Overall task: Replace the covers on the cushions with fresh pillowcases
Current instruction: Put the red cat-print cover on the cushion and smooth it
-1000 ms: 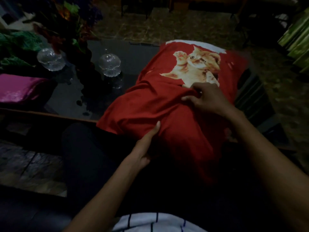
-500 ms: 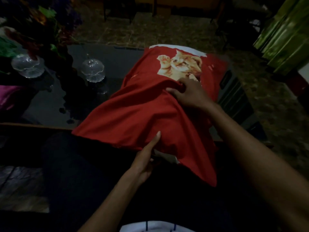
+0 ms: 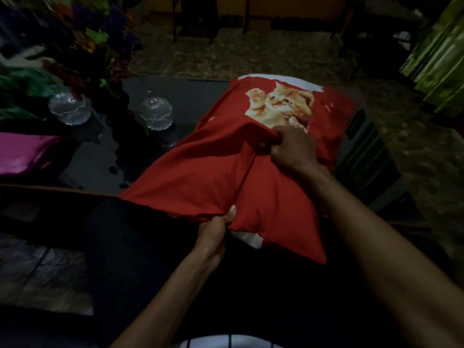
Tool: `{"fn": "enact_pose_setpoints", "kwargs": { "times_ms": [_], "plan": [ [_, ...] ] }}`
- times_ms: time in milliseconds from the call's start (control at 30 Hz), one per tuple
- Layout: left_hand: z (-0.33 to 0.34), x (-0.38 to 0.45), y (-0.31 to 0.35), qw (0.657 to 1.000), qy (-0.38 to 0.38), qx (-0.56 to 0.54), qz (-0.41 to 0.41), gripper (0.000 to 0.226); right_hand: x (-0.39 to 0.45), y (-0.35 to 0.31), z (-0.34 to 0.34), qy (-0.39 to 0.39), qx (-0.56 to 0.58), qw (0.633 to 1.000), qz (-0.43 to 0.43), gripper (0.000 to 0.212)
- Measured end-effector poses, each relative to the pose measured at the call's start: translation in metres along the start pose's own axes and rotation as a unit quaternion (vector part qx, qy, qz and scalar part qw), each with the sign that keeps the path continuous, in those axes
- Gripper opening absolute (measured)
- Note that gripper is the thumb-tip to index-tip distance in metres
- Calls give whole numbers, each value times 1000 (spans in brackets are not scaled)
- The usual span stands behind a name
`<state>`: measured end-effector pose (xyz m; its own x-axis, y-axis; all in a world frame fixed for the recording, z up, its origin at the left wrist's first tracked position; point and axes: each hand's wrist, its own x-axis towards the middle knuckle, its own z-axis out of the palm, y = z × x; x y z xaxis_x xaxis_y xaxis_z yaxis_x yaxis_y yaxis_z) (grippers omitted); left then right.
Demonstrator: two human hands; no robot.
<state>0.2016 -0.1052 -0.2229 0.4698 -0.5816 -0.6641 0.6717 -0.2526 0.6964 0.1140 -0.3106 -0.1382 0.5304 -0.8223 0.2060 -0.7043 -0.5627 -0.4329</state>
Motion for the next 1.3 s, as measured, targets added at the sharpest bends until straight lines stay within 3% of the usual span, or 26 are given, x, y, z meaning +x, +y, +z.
{"fn": "enact_pose_setpoints", "kwargs": {
  "times_ms": [100, 200, 267, 333, 400, 467, 533, 600, 667, 733, 800, 933, 1033, 1100, 1200, 1300],
  "plan": [
    [-22, 3, 1, 995, -44, 90, -2, 52, -10, 7, 17, 5, -13, 1000, -3, 29],
    [-36, -2, 13, 971, -53, 233, -14, 48, -19, 13, 15, 41, 26, 999, 5, 40],
    [-40, -9, 30, 935, -67, 346, -49, 55, -37, 12, 12, 98, 35, 994, 30, 52],
    [-42, -24, 49, 873, -110, 470, -61, 69, -70, 4, 11, 174, 13, 983, 54, 58],
    [-35, -37, 71, 848, -149, 509, -9, 68, -102, -3, 20, 194, 7, 979, 56, 58],
    [-19, -38, 86, 836, -151, 500, 169, 54, -117, -2, 36, 151, 4, 986, 66, 57],
    [3, -27, 94, 759, -115, 499, 402, 35, -117, 3, 51, 97, -16, 992, 84, 60],
    [25, -4, 96, 658, -102, 516, 539, 15, -108, 10, 59, 70, -36, 993, 88, 62],
    [47, 28, 99, 576, -108, 585, 561, 35, -99, 19, 59, 60, -44, 994, 81, 62],
    [69, 53, 105, 526, -78, 659, 532, 51, -91, 31, 55, 42, -36, 996, 68, 62],
    [88, 70, 108, 510, -45, 696, 503, 61, -84, 43, 46, 12, -17, 998, 55, 65],
    [117, 79, 103, 544, -53, 698, 462, 65, -58, 73, 28, -2, -29, 999, 41, 76],
    [133, 79, 96, 579, -68, 677, 449, 65, -34, 93, 11, -19, -82, 995, 54, 104],
    [140, 80, 93, 583, -69, 671, 452, 64, -27, 98, 7, -30, -94, 992, 77, 116],
    [129, 86, 86, 570, -85, 676, 459, 64, -38, 95, 19, 1, 6, 993, 118, 106],
    [99, 93, 72, 518, -77, 674, 521, 73, -77, 87, 37, 12, 57, 992, 116, 98]
  ]
}}
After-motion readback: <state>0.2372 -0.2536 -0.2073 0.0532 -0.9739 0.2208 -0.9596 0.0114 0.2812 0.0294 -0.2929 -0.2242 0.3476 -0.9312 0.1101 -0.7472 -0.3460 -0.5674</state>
